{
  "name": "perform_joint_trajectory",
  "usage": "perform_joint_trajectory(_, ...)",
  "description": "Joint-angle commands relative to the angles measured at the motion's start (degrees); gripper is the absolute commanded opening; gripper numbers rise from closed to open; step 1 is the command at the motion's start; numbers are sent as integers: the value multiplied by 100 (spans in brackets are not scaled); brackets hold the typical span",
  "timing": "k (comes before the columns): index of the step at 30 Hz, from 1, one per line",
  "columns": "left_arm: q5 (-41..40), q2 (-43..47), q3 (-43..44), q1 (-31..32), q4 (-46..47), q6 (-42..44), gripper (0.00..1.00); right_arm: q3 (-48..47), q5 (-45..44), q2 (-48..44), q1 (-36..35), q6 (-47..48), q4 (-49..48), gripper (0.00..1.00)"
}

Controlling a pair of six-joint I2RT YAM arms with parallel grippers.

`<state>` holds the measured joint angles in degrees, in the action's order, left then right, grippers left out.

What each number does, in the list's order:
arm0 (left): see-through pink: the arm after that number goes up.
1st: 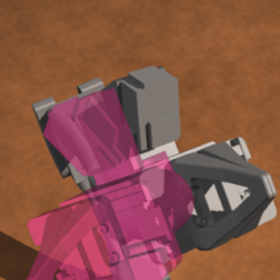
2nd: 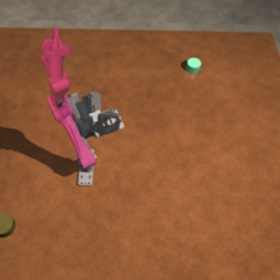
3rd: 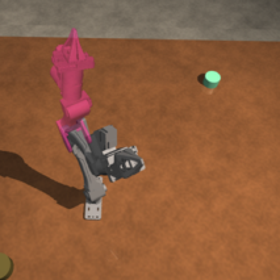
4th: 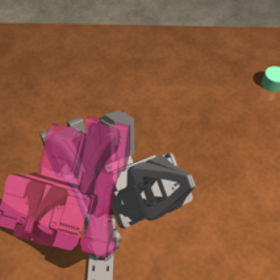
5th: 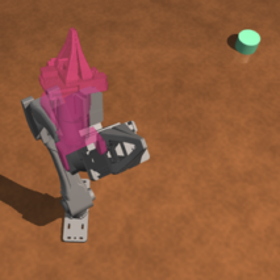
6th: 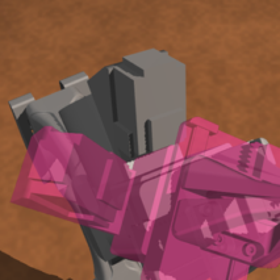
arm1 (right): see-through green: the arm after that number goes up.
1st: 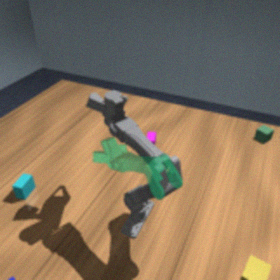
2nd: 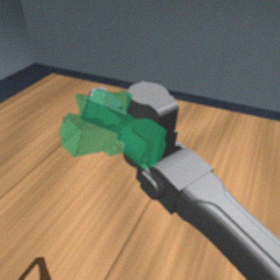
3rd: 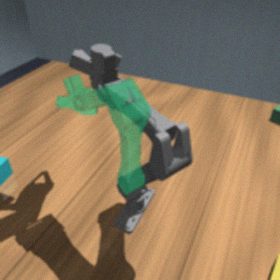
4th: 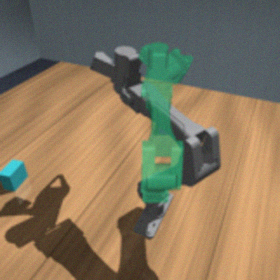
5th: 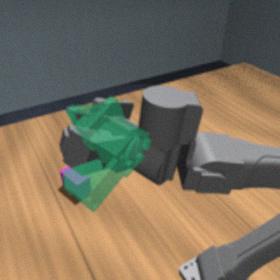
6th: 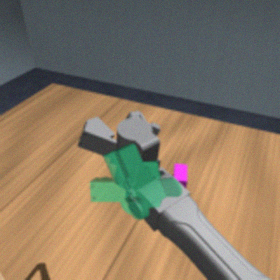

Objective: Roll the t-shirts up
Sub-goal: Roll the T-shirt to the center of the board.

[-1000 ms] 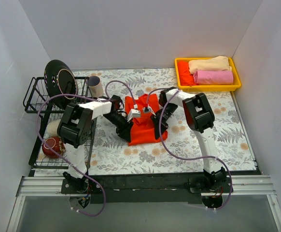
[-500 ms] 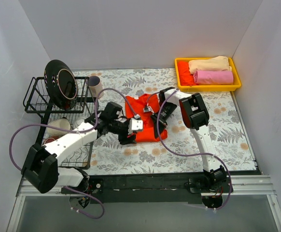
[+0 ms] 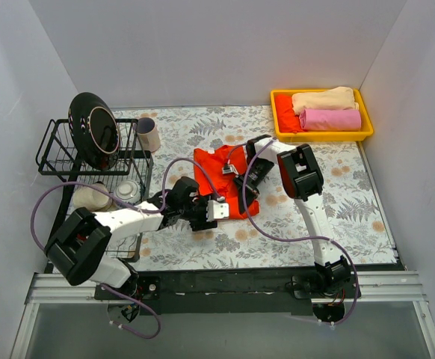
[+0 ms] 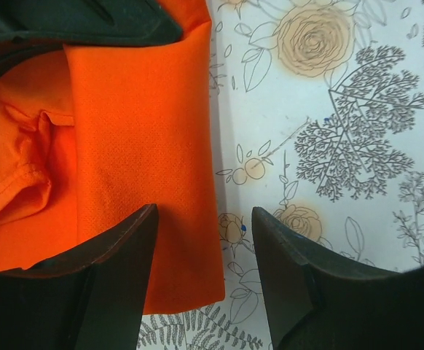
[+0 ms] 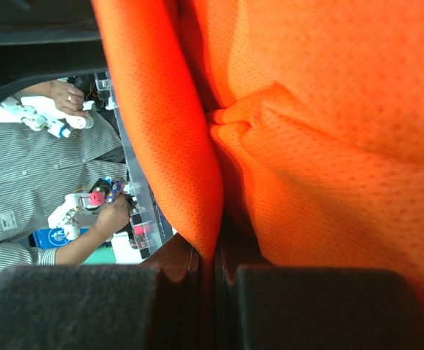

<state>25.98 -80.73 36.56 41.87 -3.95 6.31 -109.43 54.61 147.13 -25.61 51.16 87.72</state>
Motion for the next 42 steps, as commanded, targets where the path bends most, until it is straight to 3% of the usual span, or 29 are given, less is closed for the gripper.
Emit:
perform_joint_trajectory(1, -243, -223, -148, 14, 430, 64, 54, -35, -864, 360, 12, 343, -1293, 1)
perform_joint_trajectory(5, -442, -575, -280, 41, 61, 178, 50, -35, -829, 352, 20, 360, -1284, 7)
perform_joint_trajectory(7, -602, -803, -281, 32, -18, 222, 44, 70, -794, 212, 47, 491, -1293, 20)
perform_joint_trajectory(9, -603, -883, -255, 23, -158, 318, 29, 184, -785, -112, 99, 877, -1319, 54)
perform_joint_trajectory(12, 167, -1146, 140, -143, -963, 406, 20, 177, -531, -561, 450, 905, -1407, 74)
perform_joint_trajectory(15, 783, -1331, 544, -301, -1502, 293, 14, -131, -390, -1148, 1055, 905, -1380, 78)
perform_joint_trajectory(17, 1145, -1392, 851, -494, -1731, 249, 11, 201, -468, -1641, 1189, 922, -1731, 85)
perform_joint_trajectory(19, 1497, -1445, 1063, -618, -2048, 161, 11, 831, -635, -2729, 1216, 993, -2649, 94)
perform_joint_trajectory(20, 1637, -1489, 1186, -662, -2162, 152, 10, 1662, -862, -3177, 1181, 1028, -3177, 98)
perform_joint_trajectory(22, 2041, -1665, 1607, -854, -2470, 3, 10, 2842, -1249, -4653, 1023, 940, -4284, 99)
perform_joint_trajectory(23, 2182, -1735, 1740, -925, -2601, -59, 9, 4014, -1408, -5137, 927, 931, -5508, 99)
perform_joint_trajectory(24, 2314, -1805, 1950, -978, -2681, -181, 9, 4548, -1601, -5986, 647, 931, -6025, 99)
perform_joint_trajectory(26, 2684, -1850, 2092, -1102, -2717, -331, 9, 5889, -2249, -6616, 286, 843, -7359, 99)
perform_joint_trajectory(27, 2772, -1859, 2162, -1128, -2691, -401, 9, 6141, -2418, -6966, -73, 878, -7523, 99)
perform_joint_trajectory(32, 3273, -2008, 2374, -1251, -2778, -595, 9, 6495, -2253, -6988, -620, 1318, -7173, 99)
perform_joint_trajectory(42, 3546, -2131, 2505, -1435, -2743, -929, 8, 6574, -2288, -6355, -955, 1326, -7973, 98)
